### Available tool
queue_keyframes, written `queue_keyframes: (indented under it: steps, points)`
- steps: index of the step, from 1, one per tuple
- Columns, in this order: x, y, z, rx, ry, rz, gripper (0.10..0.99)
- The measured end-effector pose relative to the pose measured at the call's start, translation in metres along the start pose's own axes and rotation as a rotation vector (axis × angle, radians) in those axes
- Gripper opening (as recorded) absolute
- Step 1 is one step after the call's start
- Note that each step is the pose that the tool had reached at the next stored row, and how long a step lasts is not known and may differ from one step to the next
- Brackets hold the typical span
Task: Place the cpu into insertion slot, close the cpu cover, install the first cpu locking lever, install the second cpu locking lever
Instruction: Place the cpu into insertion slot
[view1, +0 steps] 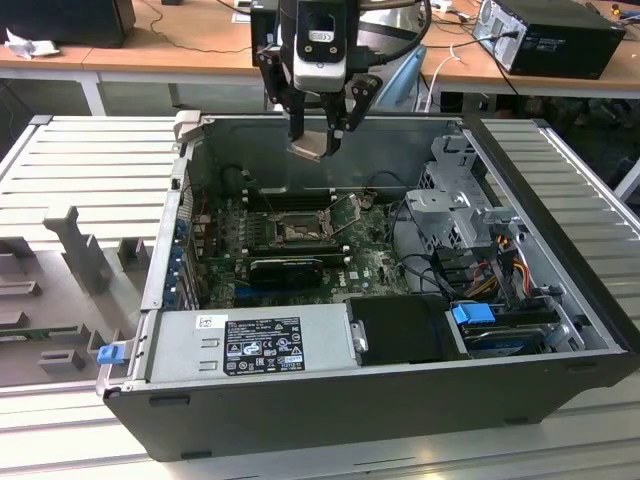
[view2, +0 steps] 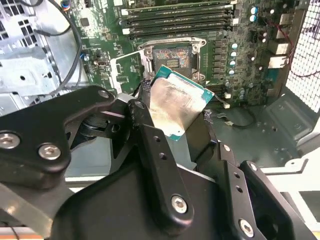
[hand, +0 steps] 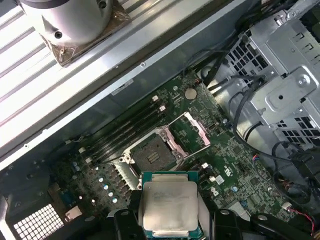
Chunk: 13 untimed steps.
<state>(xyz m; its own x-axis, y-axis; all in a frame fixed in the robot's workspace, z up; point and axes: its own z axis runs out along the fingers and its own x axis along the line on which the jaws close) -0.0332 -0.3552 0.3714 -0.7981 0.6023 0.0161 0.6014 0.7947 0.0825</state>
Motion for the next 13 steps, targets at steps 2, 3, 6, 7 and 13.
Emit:
queue_keyframes:
  steps: [2,3,6,7,13]
  points:
    - [-0.0001,0.0001,0.0004,0.001,-0.0045,0.041,0.529]
    - [-0.0002,0.0001,0.0005,0.001,-0.0064,0.058,0.529]
    - [-0.0002,0.0001,0.0008,0.001,-0.0094,0.092,0.529]
    - [-0.0002,0.0001,0.0009,0.001,-0.0109,0.111,0.529]
    - [-0.0002,0.0,0.0014,0.0,-0.0163,0.177,0.529]
